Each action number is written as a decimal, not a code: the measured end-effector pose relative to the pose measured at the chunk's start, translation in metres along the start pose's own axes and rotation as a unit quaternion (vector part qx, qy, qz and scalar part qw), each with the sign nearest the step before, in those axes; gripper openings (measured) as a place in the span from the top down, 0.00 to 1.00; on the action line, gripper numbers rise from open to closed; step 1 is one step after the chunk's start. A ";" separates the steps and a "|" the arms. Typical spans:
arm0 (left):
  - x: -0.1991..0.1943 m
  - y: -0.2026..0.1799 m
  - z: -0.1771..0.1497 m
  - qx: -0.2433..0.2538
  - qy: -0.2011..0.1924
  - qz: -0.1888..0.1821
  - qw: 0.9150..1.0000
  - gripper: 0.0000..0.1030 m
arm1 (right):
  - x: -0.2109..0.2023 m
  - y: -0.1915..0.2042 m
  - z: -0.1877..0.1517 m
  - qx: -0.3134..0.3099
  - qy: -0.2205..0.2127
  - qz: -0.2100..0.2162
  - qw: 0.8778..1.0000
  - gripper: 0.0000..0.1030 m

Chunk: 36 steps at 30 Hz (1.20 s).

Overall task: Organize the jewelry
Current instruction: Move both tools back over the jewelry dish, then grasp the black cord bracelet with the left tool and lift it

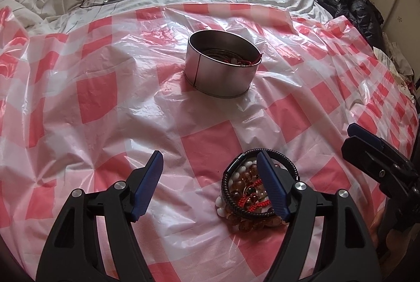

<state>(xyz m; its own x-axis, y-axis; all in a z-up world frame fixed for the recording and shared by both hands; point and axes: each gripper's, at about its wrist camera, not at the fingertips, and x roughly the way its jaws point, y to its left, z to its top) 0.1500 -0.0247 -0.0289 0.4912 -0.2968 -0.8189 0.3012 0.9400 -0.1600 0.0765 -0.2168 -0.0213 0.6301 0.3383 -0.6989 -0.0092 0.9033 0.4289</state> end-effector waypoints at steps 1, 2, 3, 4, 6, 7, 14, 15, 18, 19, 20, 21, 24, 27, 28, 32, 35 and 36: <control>0.001 -0.001 0.000 0.002 0.001 0.000 1.000 0.32 | 0.000 0.000 0.000 0.000 0.001 0.000 1.000 0.12; 0.002 -0.002 -0.001 0.006 0.003 0.002 1.000 0.32 | 0.001 0.000 0.000 0.000 0.002 0.000 1.000 0.12; 0.003 -0.004 -0.001 0.009 0.004 0.004 1.000 0.32 | 0.001 0.000 0.000 0.000 0.003 0.000 1.000 0.12; 0.004 -0.005 -0.002 0.012 0.004 0.006 1.000 0.32 | 0.001 0.000 0.000 0.000 0.003 0.000 1.000 0.11; 0.005 -0.008 -0.002 0.018 0.006 0.012 1.000 0.32 | 0.001 0.000 0.000 0.000 0.003 0.000 1.000 0.11; 0.006 -0.009 -0.003 0.021 0.007 0.015 1.000 0.32 | 0.002 0.000 0.000 0.000 0.003 0.000 1.000 0.11; 0.009 -0.012 -0.004 0.032 0.011 0.027 0.999 0.32 | 0.003 -0.002 -0.001 0.004 0.005 0.001 1.000 0.11; 0.010 -0.012 -0.004 0.033 0.011 0.027 0.999 0.32 | 0.003 -0.002 -0.001 0.004 0.005 0.001 1.000 0.11; 0.012 -0.015 -0.005 0.039 0.014 0.023 0.999 0.32 | 0.003 -0.002 -0.001 0.004 0.006 0.001 1.000 0.11; 0.012 -0.015 -0.005 0.039 0.013 0.019 0.999 0.32 | 0.003 -0.003 -0.001 0.005 0.006 0.001 1.000 0.11; 0.013 -0.015 -0.005 0.037 0.013 0.012 0.999 0.40 | 0.003 -0.003 -0.002 0.006 0.006 0.001 1.000 0.11; 0.014 -0.013 -0.005 0.032 0.017 0.001 0.999 0.62 | 0.003 -0.003 -0.002 0.005 0.006 0.001 1.000 0.11; 0.018 0.000 -0.005 -0.015 0.032 -0.049 0.998 0.92 | 0.003 -0.003 -0.002 0.005 0.006 0.001 1.000 0.11; 0.010 0.013 -0.002 -0.047 0.016 -0.080 0.996 1.00 | 0.003 -0.003 -0.001 0.006 0.006 0.002 1.000 0.11; 0.006 0.018 -0.001 -0.058 0.010 -0.092 0.994 1.00 | 0.003 -0.003 -0.001 0.006 0.006 0.002 1.000 0.11; 0.010 0.026 0.000 -0.070 0.021 -0.096 0.993 1.00 | 0.004 -0.004 -0.002 0.007 0.008 0.002 1.000 0.11; 0.022 0.024 -0.002 -0.073 0.047 -0.090 0.992 0.93 | 0.004 -0.004 -0.003 0.008 0.008 0.001 1.000 0.11; 0.023 0.023 -0.003 -0.071 0.048 -0.081 0.993 0.83 | 0.004 -0.003 -0.004 0.008 0.008 0.001 1.000 0.11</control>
<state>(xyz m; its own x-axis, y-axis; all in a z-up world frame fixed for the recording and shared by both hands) 0.1657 -0.0092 -0.0534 0.3640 -0.4361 -0.8230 0.2490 0.8970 -0.3652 0.0764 -0.2173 -0.0279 0.6181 0.3449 -0.7064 0.0017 0.8981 0.4399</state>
